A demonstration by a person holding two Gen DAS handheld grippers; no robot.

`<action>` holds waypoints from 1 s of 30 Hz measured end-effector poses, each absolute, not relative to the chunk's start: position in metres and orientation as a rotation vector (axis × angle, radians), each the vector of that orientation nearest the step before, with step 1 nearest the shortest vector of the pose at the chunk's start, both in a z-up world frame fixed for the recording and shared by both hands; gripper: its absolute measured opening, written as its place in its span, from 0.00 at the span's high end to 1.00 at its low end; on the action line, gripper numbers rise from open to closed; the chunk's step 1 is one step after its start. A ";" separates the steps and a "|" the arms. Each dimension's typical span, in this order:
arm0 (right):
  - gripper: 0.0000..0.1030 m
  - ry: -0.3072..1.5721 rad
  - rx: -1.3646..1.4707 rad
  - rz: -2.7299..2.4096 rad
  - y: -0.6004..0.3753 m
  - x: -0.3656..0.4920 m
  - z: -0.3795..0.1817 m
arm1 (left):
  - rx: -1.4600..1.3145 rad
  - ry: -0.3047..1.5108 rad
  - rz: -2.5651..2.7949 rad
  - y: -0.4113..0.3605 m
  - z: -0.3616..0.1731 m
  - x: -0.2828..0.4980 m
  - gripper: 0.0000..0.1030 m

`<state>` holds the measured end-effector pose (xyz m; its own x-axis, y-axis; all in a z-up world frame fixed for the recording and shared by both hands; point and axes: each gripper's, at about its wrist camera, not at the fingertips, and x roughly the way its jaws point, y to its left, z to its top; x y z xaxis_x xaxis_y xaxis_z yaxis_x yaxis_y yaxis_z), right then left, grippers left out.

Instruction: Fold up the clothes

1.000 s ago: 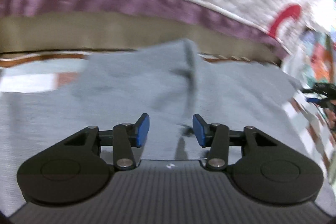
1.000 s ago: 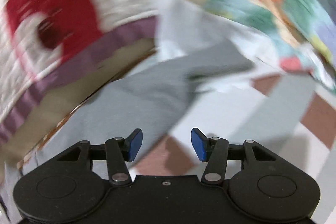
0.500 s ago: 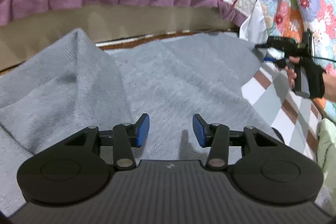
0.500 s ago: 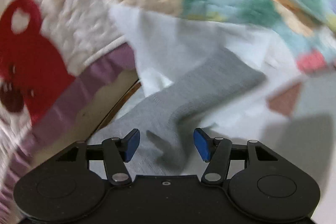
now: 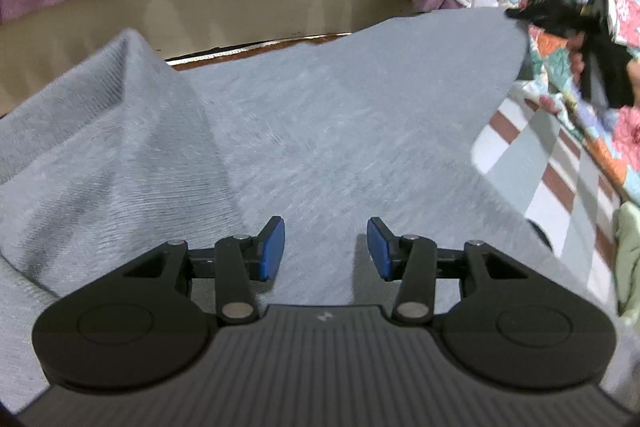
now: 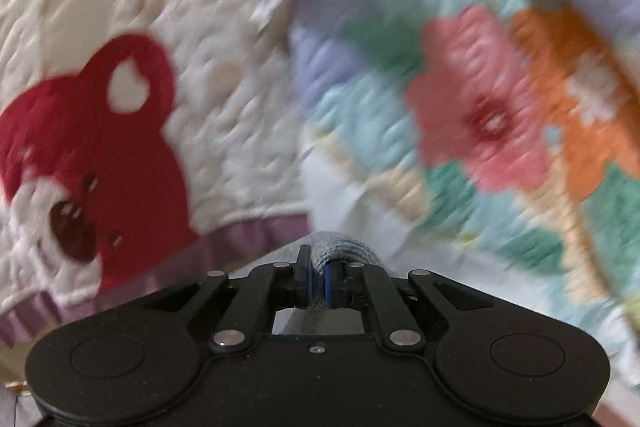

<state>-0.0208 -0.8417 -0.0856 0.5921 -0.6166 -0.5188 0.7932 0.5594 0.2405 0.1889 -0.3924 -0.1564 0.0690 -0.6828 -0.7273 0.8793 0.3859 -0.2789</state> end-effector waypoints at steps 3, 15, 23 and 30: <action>0.93 0.459 0.446 -0.877 -0.838 -0.016 -0.088 | 0.247 0.933 -1.193 -0.390 -0.158 0.190 0.57; 0.93 0.561 0.246 -0.812 -0.783 0.038 -0.069 | 0.127 0.953 -1.085 -0.331 -0.129 0.213 0.57; 0.92 0.442 0.180 -0.564 -0.673 0.084 -0.040 | 0.062 0.939 -0.929 -0.241 -0.101 0.206 0.57; 0.92 0.486 0.101 -0.157 -0.542 0.134 -0.031 | -0.154 0.877 -0.740 -0.141 -0.088 0.218 0.57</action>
